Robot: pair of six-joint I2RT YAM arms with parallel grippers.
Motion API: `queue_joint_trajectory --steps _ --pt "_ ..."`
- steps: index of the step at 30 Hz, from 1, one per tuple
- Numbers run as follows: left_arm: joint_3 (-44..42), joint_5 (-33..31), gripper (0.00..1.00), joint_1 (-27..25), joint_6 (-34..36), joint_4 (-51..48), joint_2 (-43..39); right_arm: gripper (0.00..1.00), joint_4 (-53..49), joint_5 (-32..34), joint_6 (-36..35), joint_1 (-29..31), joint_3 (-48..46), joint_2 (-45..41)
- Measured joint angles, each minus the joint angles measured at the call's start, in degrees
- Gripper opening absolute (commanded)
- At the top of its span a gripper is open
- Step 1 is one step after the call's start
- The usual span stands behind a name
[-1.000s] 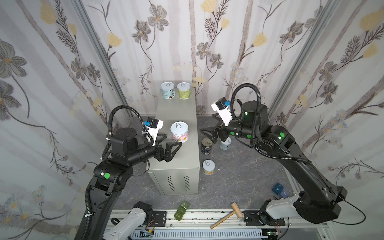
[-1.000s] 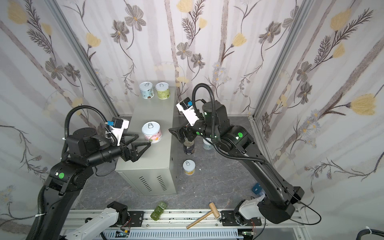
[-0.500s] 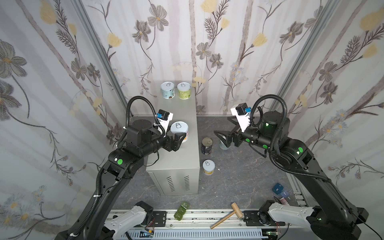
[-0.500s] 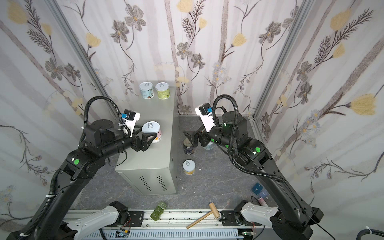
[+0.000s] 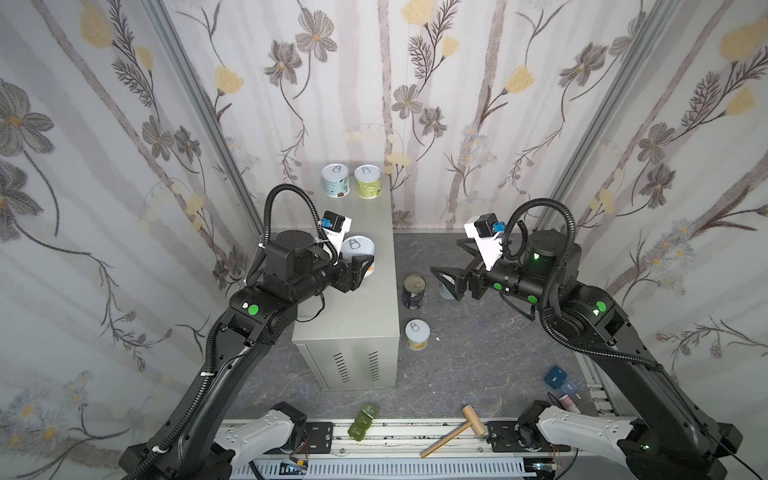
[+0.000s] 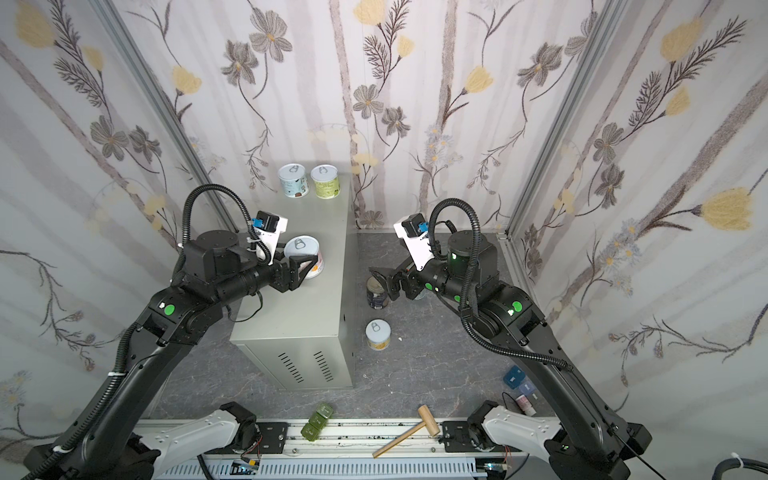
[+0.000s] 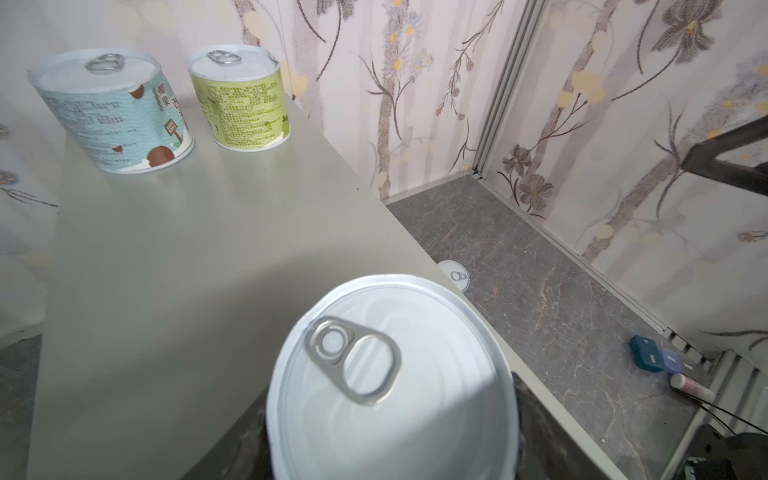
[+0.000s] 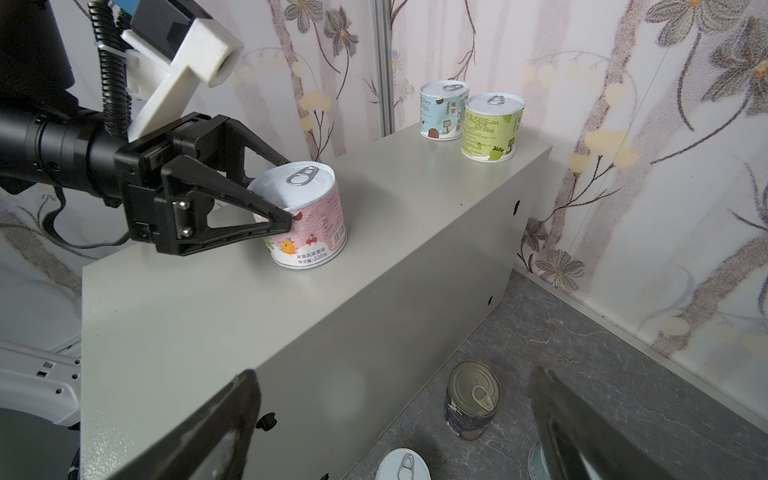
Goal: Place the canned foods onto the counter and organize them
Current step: 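Carry the pink can with the left gripper beside the light blue can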
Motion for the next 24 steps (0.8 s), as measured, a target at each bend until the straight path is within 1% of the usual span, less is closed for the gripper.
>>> queue_joint_trajectory --steps 4,8,12,17,24 --pt "0.0 -1.79 0.69 1.79 0.37 1.7 1.2 1.0 1.4 -1.16 0.0 0.0 -1.86 -1.51" --pt "0.0 -2.78 0.72 6.64 0.72 3.67 2.43 1.0 2.86 -1.86 0.0 0.0 -3.54 -2.56" --pt "-0.02 -2.38 0.72 11.85 0.79 5.75 3.89 1.0 3.82 -3.19 0.0 0.02 -5.14 -2.95" --pt "0.39 1.64 0.73 16.68 1.57 10.71 7.5 1.0 5.03 -5.31 -0.02 0.98 -6.47 -3.63" --pt "4.22 7.63 0.73 20.44 0.92 14.16 13.86 1.0 6.69 -6.1 -0.66 4.37 -6.56 -3.43"
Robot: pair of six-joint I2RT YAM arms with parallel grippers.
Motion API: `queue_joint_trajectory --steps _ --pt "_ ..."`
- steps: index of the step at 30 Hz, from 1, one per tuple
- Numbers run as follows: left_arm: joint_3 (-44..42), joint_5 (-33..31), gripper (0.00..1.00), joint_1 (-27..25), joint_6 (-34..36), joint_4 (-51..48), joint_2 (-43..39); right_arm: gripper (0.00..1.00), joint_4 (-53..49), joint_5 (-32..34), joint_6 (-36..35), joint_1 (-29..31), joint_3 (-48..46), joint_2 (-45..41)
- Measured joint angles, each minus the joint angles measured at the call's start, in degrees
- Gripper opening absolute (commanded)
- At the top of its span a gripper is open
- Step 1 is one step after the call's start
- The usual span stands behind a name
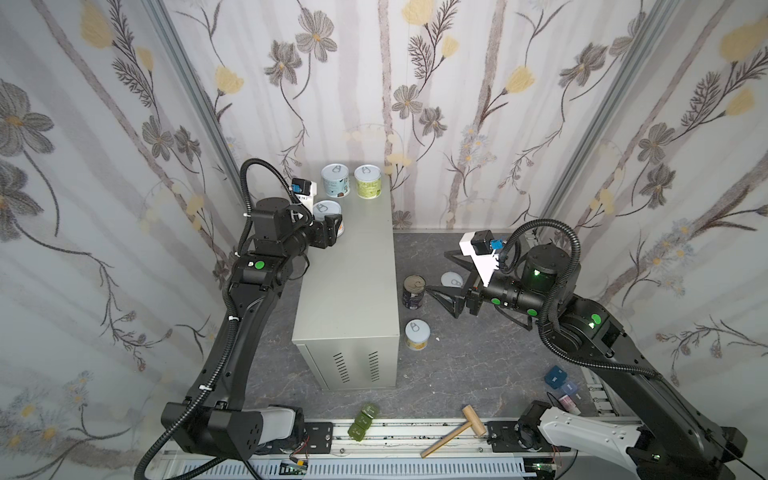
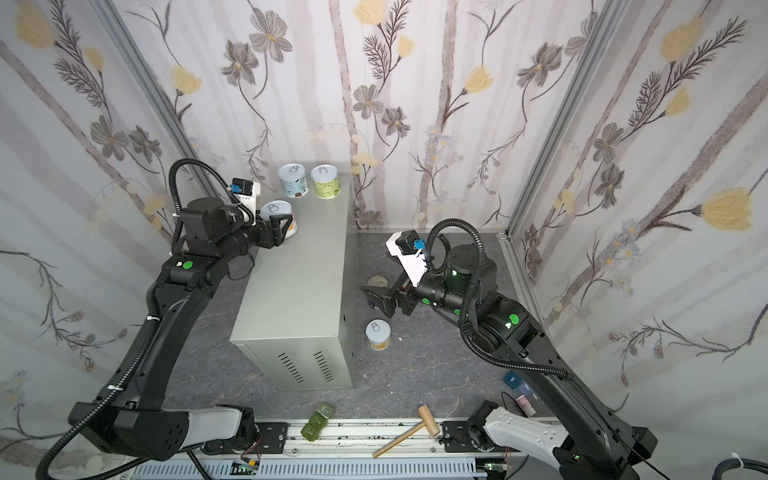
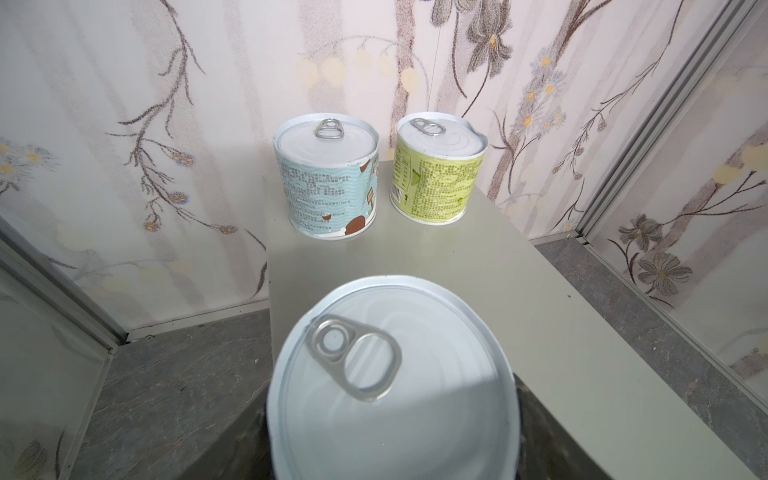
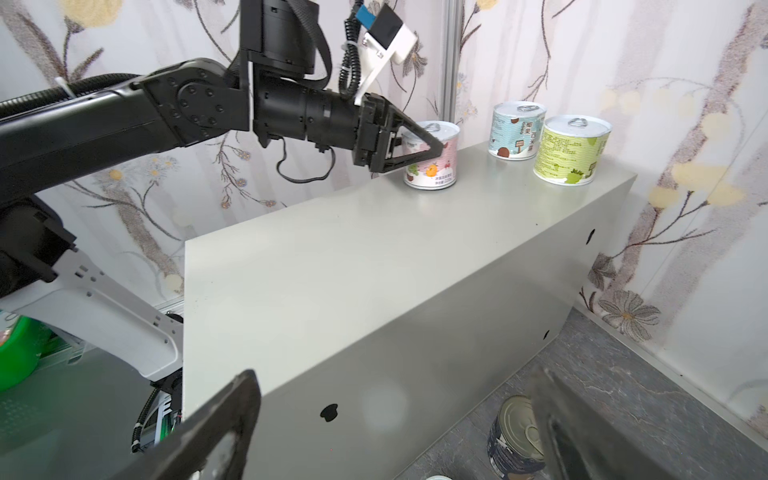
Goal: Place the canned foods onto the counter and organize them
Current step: 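Carry the pink can with the left gripper beside the light blue can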
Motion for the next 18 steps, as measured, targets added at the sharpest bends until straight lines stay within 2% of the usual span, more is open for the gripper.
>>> queue_joint_trajectory --steps 10,18 --pt "4.22 3.61 0.76 1.46 -0.42 3.13 6.32 1.0 -0.04 1.62 -0.42 2.21 0.17 0.33" --pt "4.66 4.31 0.92 1.53 -0.92 3.96 7.93 1.0 -0.04 2.38 -0.44 2.58 0.39 0.28"
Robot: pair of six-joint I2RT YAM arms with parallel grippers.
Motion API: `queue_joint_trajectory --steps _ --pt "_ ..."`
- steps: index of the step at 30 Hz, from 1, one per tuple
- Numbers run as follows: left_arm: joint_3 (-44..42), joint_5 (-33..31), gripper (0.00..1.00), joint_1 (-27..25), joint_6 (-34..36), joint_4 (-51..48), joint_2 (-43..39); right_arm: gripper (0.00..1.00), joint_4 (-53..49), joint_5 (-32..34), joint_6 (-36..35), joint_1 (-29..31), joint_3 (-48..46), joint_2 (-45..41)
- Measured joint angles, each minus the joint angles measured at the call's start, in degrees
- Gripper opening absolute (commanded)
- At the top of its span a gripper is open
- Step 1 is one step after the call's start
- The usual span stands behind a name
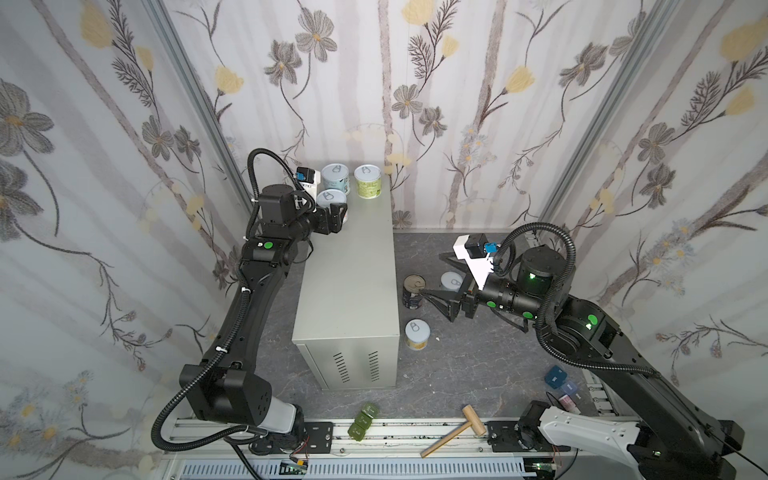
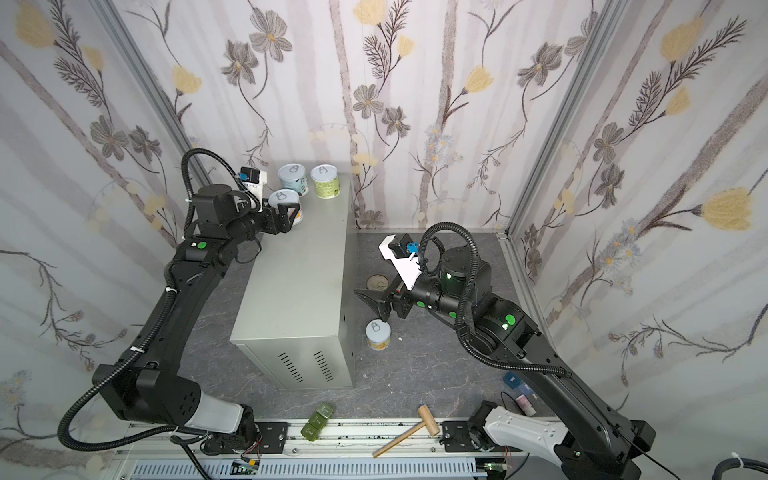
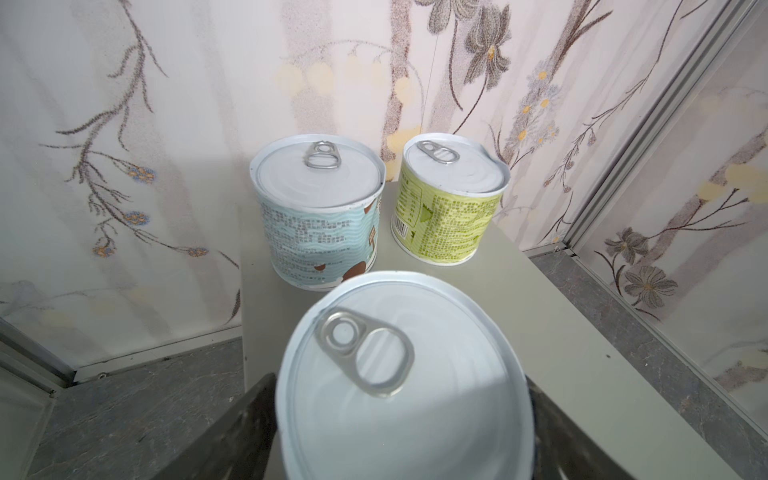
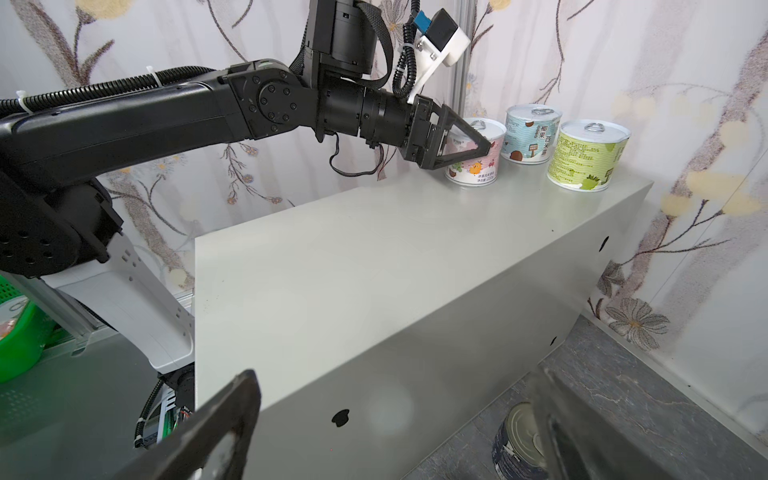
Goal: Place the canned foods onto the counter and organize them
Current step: 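Carry the pink can with the left gripper beside the light blue can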
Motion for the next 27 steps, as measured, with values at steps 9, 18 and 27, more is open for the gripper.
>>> queue_joint_trajectory --steps 9,18,27 --pt "-1.27 0.46 1.0 0.07 0.11 -1.29 -2.51 1.0 0.0 0.68 -0.02 0.31 0.02 -0.15" --pt "-5.03 2.84 1.0 1.27 0.17 -2.36 -7.32 1.0 0.02 0.68 -0.42 0.42 0.17 0.35" --pt "-6.99 2.89 0.92 1.62 0.37 -2.45 -7.87 1.0 0.04 0.68 -0.42 0.52 0.31 0.46"
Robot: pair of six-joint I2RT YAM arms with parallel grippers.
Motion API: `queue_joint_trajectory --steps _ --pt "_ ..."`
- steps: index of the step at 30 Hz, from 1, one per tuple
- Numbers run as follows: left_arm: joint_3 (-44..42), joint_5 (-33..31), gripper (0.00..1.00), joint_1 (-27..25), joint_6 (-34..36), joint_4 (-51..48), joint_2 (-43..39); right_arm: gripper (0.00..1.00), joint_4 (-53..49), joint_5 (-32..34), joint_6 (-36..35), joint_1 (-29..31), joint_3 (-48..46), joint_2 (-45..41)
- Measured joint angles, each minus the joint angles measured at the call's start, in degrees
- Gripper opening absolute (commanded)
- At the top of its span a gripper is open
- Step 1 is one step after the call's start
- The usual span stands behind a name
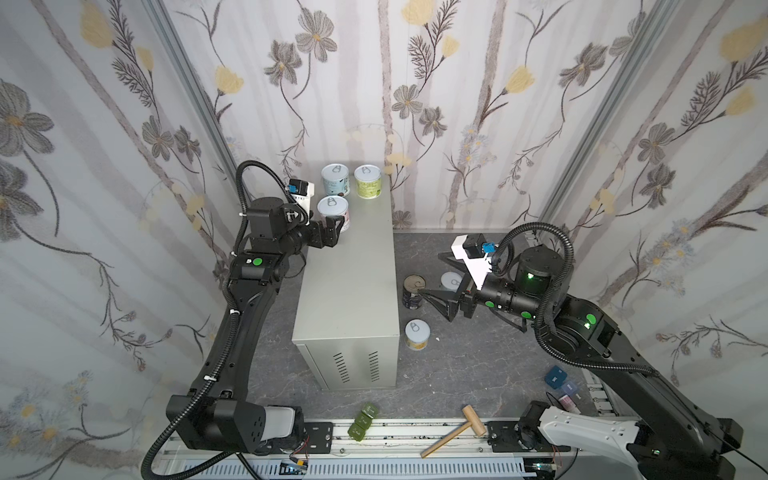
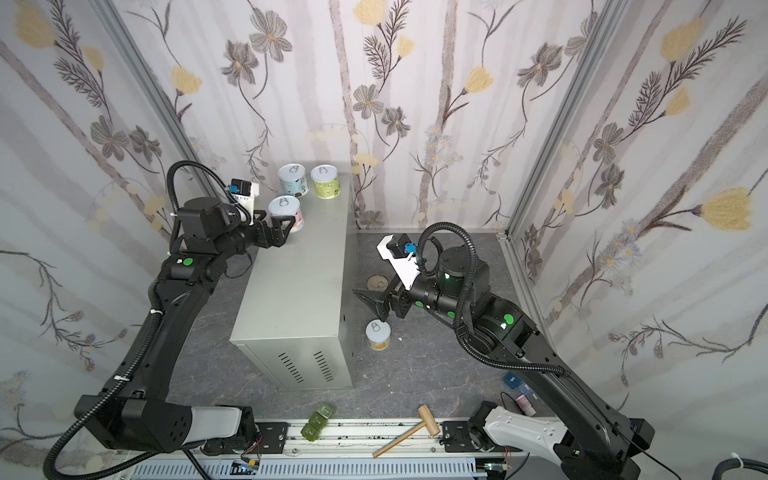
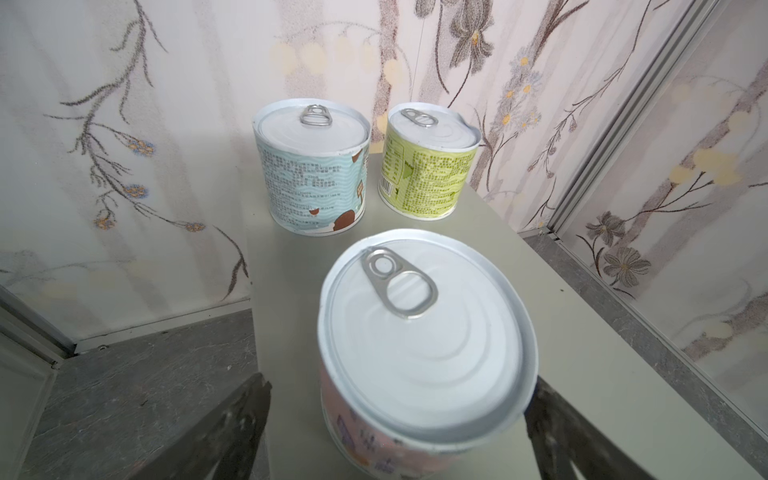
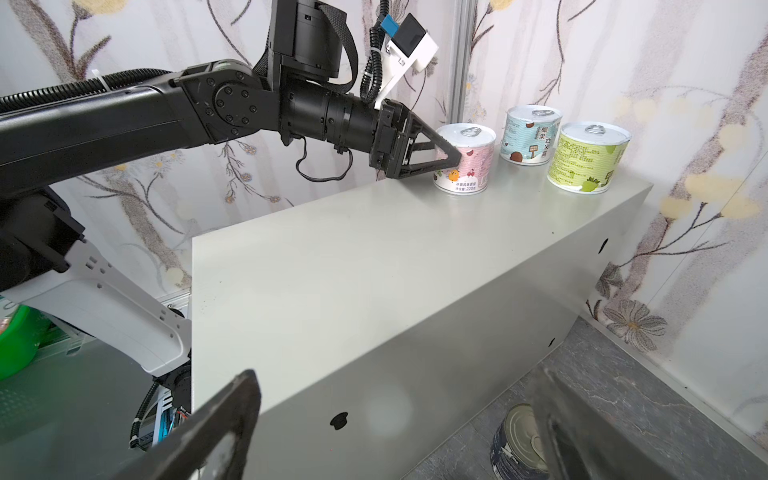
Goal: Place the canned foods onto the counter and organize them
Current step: 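Carry the pink can with the left gripper beside the light blue can, then lower the pink can onto the cabinet and open the left gripper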
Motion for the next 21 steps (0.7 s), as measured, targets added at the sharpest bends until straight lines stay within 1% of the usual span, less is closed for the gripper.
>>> queue_joint_trajectory --steps 5,11,21 --pt "-0.17 -0.02 0.89 0.09 -0.07 0.17 0.42 1.0 0.0 0.02 0.0 0.04 0.0 -0.07" --pt "0.15 -0.66 0.83 0.15 -0.31 0.61 2.21 1.0 0.0 0.24 0.0 0.04 -0.02 -0.39" --pt "0.79 -1.03 0.8 0.7 -0.52 1.95 4.61 1.0 0.46 0.37 -0.02 0.48 -0.46 -0.39"
